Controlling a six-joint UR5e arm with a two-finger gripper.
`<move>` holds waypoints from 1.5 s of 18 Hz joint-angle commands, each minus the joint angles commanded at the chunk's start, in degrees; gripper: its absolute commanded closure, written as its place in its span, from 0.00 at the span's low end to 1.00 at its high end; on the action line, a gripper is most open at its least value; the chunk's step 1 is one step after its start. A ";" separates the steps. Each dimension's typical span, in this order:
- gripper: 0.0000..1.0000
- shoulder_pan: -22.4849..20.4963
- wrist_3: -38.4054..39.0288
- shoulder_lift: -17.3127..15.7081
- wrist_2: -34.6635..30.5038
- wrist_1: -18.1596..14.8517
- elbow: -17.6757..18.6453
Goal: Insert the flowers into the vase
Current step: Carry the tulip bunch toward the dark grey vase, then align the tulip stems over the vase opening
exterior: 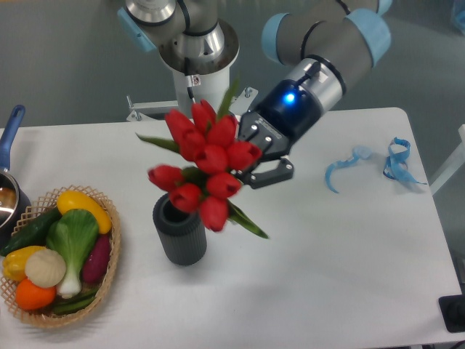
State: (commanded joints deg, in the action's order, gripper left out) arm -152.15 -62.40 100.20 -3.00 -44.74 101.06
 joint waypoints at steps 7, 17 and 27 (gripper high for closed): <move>0.70 3.09 -0.44 -1.76 1.77 0.00 4.93; 0.70 2.21 -0.53 -1.32 1.68 0.00 5.81; 0.70 1.68 -4.40 -0.09 1.42 0.00 7.57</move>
State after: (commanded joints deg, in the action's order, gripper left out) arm -150.47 -66.79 100.11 -1.58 -44.74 108.63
